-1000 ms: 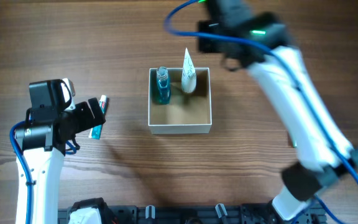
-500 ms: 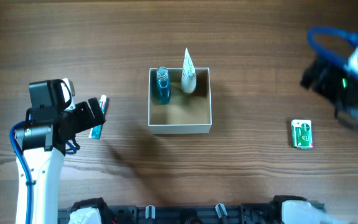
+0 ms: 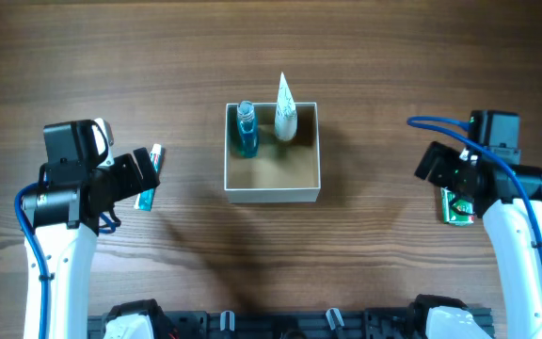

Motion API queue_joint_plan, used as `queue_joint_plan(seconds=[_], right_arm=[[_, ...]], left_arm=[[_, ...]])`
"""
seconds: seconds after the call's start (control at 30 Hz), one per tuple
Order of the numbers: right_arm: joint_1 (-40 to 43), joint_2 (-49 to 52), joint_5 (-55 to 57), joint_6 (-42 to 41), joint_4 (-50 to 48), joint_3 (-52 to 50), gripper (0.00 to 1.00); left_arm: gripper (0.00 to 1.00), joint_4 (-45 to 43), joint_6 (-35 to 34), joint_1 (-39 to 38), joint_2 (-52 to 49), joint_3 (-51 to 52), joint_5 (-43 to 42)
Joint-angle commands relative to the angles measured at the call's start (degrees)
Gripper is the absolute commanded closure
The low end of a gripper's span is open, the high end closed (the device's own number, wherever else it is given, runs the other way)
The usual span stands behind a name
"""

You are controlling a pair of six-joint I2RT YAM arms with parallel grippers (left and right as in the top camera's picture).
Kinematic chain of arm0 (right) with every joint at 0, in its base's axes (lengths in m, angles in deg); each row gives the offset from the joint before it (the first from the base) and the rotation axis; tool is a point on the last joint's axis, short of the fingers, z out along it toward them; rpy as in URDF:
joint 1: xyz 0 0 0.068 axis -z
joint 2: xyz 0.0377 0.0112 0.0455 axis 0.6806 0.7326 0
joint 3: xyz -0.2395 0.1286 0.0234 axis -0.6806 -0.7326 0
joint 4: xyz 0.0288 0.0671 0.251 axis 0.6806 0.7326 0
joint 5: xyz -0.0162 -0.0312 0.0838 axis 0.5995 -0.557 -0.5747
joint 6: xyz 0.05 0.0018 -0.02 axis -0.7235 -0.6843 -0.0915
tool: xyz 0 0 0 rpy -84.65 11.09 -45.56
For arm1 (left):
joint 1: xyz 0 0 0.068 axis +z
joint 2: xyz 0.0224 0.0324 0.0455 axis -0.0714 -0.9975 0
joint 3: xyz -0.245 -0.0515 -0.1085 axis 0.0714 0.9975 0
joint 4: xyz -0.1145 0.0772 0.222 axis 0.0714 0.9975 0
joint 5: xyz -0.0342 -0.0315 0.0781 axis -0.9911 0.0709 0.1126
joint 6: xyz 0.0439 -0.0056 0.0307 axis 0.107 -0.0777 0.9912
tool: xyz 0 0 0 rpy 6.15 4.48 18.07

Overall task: Pack container
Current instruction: 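Move the right gripper to the green Dettol soap and grasp it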

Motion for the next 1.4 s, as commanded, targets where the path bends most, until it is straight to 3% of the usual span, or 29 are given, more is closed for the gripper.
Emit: queue_joint_plan(seconds=[0.0,0.13,0.33,0.6,0.93,1.37], right_arm=[[2.84,1.88,5.18,17.22,-1.27,0.59,0.00],[7.15,7.41,-0.74,18.10,-0.96,0.57,0.00],[12.59,17.84,-1.14,17.94,-2.54,0.57,0.00],[13.00,28.89,-1.77,18.03,-4.63,0.55,0.00],[13.00,34.14,-4.11,17.92,-5.55,0.52,0.02],[13.00,34.14,-4.13,17.88,-5.46,0.52,0.56]], left_arm=[[0.00,0.02,0.92,0.42,0.31,-0.70,-1.14],[0.00,0.02,0.92,0.42,0.31,-0.70,-1.14],[0.00,0.02,0.90,0.42,0.31,-0.70,-1.14],[0.00,0.02,0.92,0.44,0.31,-0.70,-1.14],[0.00,0.02,0.92,0.44,0.31,-0.70,-1.14],[0.00,0.07,0.92,0.44,0.31,-0.70,-1.11]])
